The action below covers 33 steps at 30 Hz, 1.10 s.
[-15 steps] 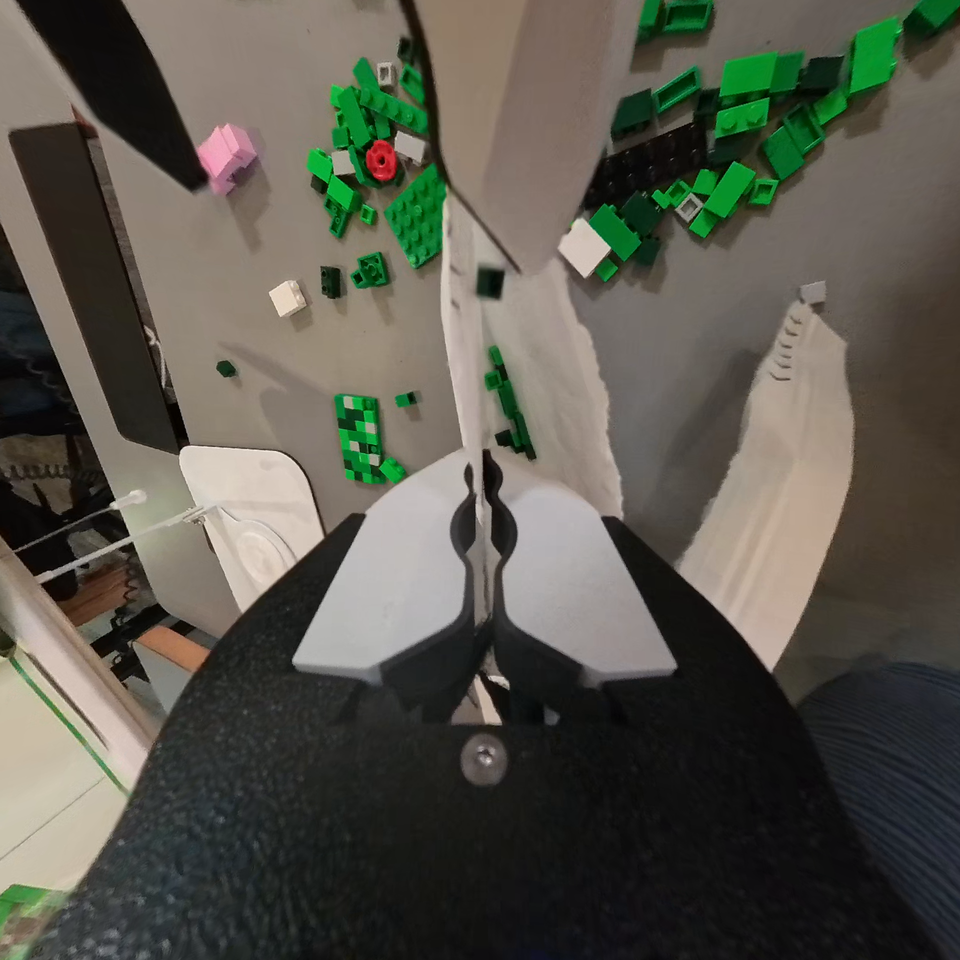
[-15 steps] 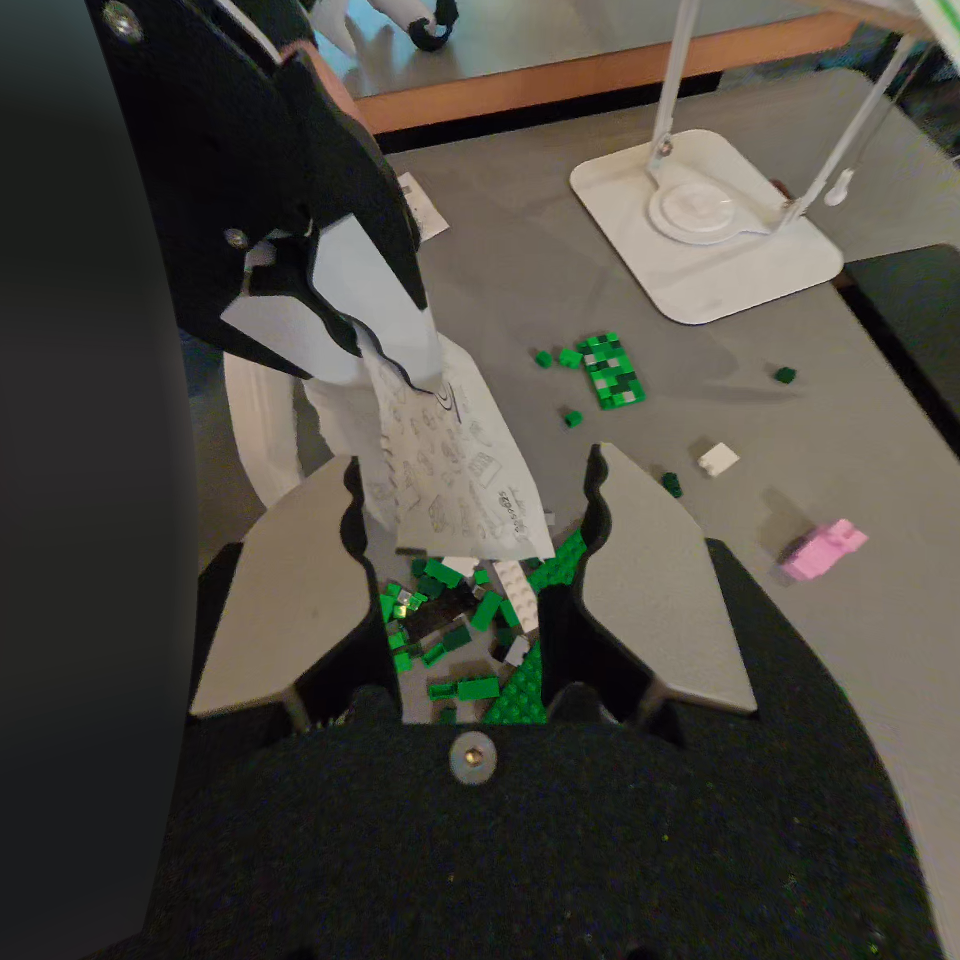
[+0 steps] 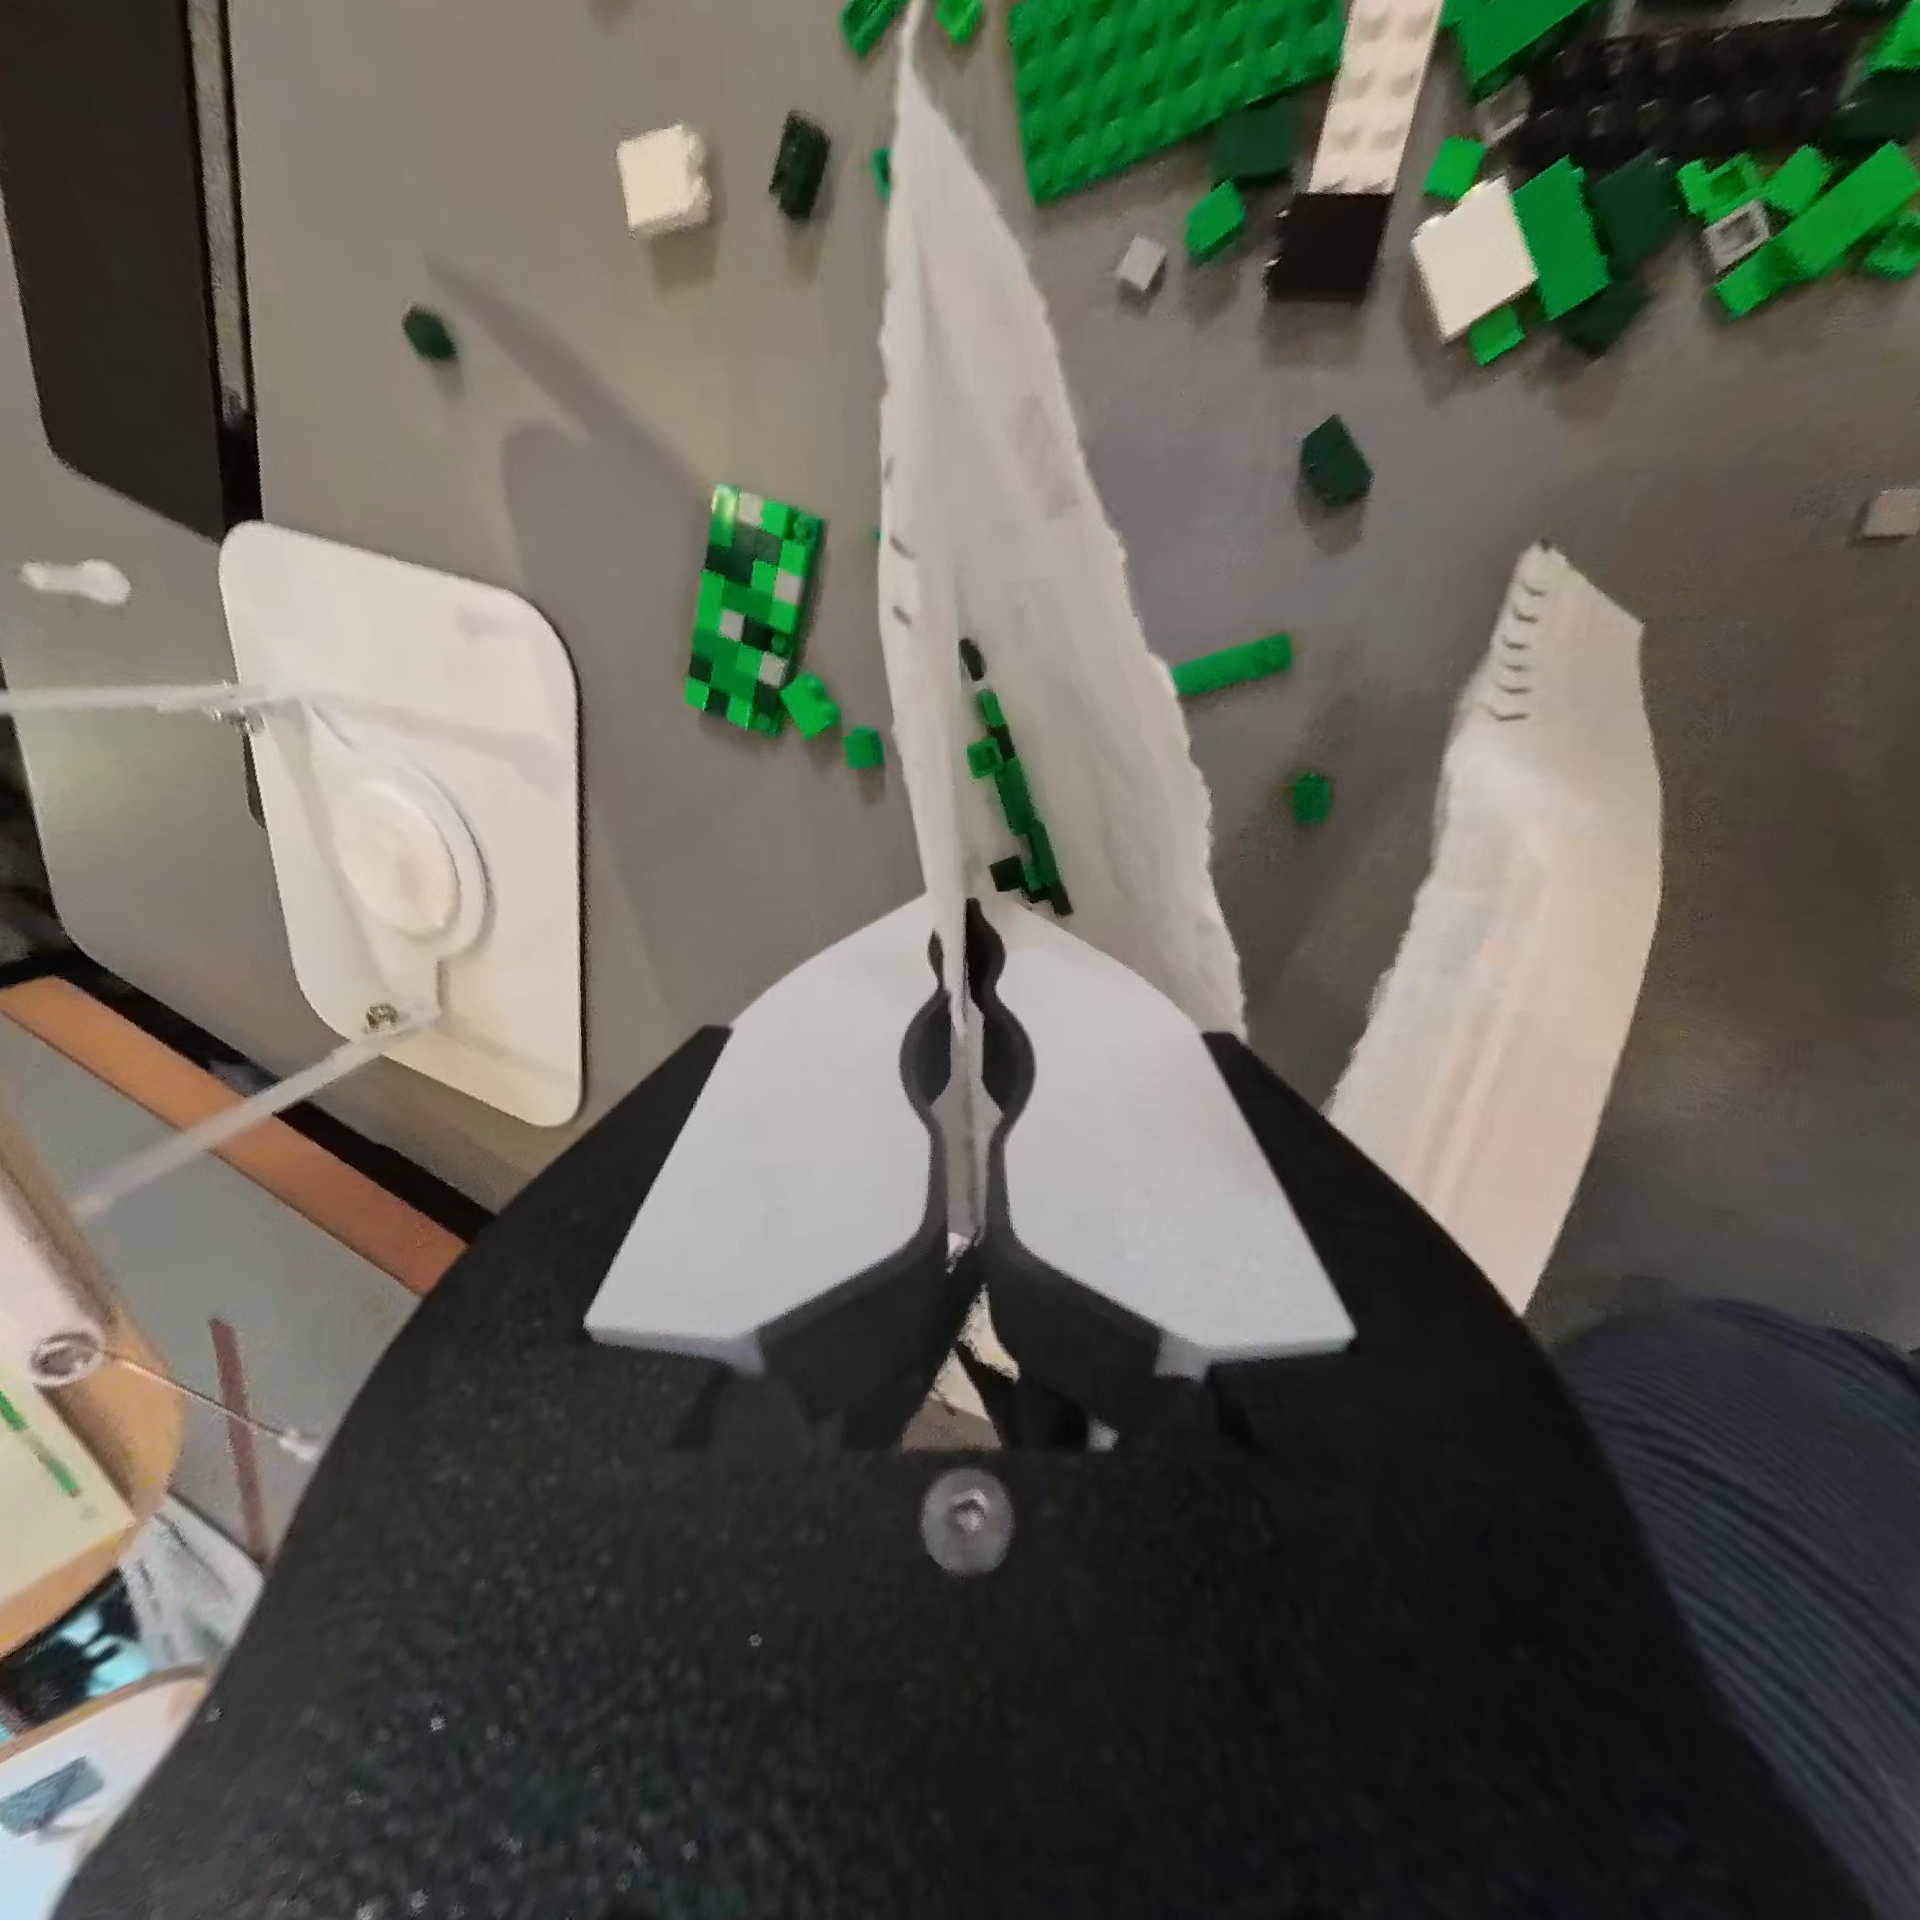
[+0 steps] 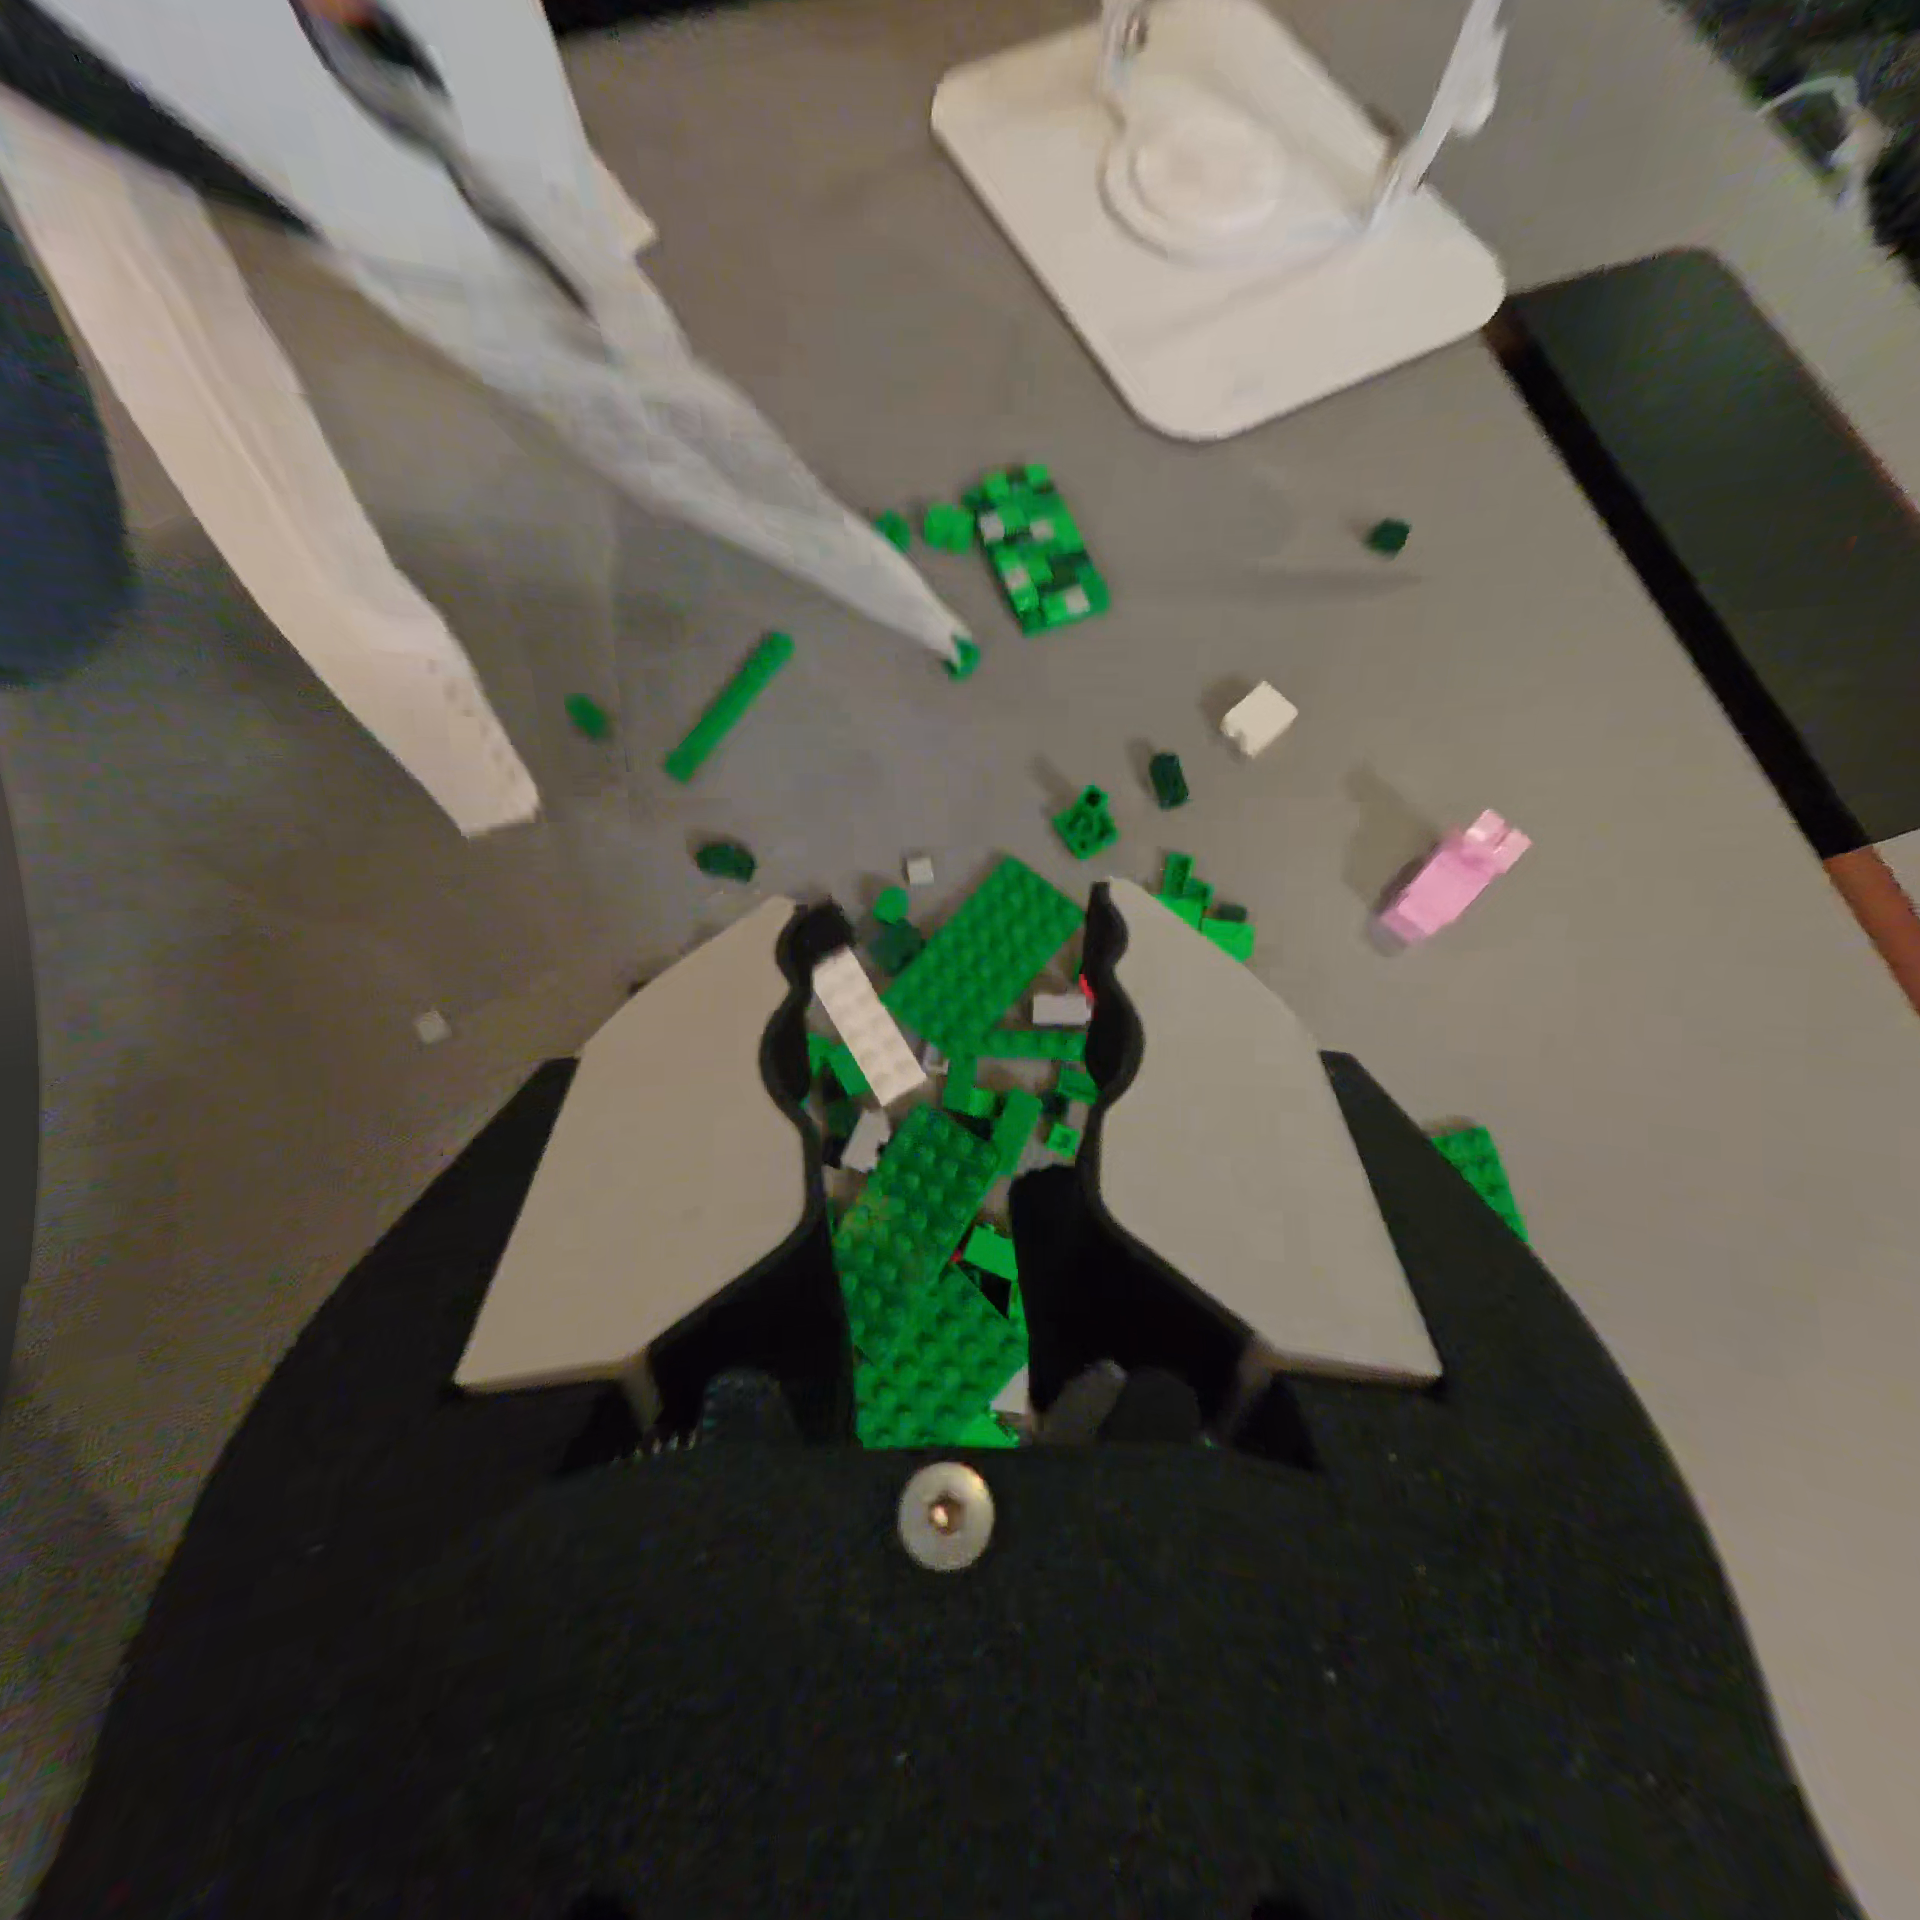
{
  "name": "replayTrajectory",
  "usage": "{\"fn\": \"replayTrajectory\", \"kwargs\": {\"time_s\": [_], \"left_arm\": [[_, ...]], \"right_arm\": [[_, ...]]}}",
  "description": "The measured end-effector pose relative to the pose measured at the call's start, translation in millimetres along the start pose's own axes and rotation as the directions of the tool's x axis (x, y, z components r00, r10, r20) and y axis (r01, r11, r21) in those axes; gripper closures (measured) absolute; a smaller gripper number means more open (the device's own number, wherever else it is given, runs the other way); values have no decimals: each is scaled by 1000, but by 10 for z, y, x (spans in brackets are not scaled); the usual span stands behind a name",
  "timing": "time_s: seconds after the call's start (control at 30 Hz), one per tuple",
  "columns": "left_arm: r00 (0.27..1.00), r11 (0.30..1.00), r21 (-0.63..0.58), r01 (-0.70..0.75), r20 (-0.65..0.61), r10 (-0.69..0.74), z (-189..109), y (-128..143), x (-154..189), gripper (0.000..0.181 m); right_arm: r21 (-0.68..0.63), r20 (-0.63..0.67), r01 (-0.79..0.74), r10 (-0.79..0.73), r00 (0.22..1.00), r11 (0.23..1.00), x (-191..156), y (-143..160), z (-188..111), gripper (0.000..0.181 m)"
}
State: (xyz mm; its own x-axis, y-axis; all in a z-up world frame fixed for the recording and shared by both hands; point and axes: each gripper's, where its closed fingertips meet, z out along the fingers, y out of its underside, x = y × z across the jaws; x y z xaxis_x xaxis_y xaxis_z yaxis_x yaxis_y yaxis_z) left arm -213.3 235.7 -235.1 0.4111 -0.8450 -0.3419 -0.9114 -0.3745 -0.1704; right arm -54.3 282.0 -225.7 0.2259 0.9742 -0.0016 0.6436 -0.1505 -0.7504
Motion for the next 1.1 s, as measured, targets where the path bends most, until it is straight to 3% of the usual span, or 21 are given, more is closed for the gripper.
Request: {"fn": "replayTrajectory", "kwargs": {"time_s": [0.17,0.37,0.47,0.53,0.7,0.77,0.87,1.03,1.1], "left_arm": [[999,999,14,32,-2,-32,-26,68,-36,181],[1000,1000,8,26,-6,-26,-14,60,-24,181],[1000,1000,5,20,-8,-20,-12,52,-12,181],[1000,1000,5,14,-9,-14,-10,41,-2,181],[1000,1000,15,2,-12,-2,-27,18,24,181],[1000,1000,23,-12,-10,12,-41,-13,46,181],[999,999,23,-41,-14,42,-42,-68,98,181],[997,997,13,-70,-21,71,-16,-120,149,181],[998,998,-4,-67,-21,67,6,-112,146,181]], "right_arm": [[-122,24,0,3,1000,992,110,300,254,144],[-126,-15,-13,11,1000,992,279,400,237,167],[-73,20,13,-12,1000,997,250,350,236,169],[-26,105,58,-55,993,998,106,311,224,157],[315,210,145,-218,953,938,-485,-95,-33,138],[404,98,246,-309,946,881,-667,-96,-113,133],[369,-169,417,-382,909,830,-670,144,-155,135],[409,-353,390,-251,901,825,-555,529,-188,144],[417,-380,337,-174,908,844,-455,552,-209,158]]}}
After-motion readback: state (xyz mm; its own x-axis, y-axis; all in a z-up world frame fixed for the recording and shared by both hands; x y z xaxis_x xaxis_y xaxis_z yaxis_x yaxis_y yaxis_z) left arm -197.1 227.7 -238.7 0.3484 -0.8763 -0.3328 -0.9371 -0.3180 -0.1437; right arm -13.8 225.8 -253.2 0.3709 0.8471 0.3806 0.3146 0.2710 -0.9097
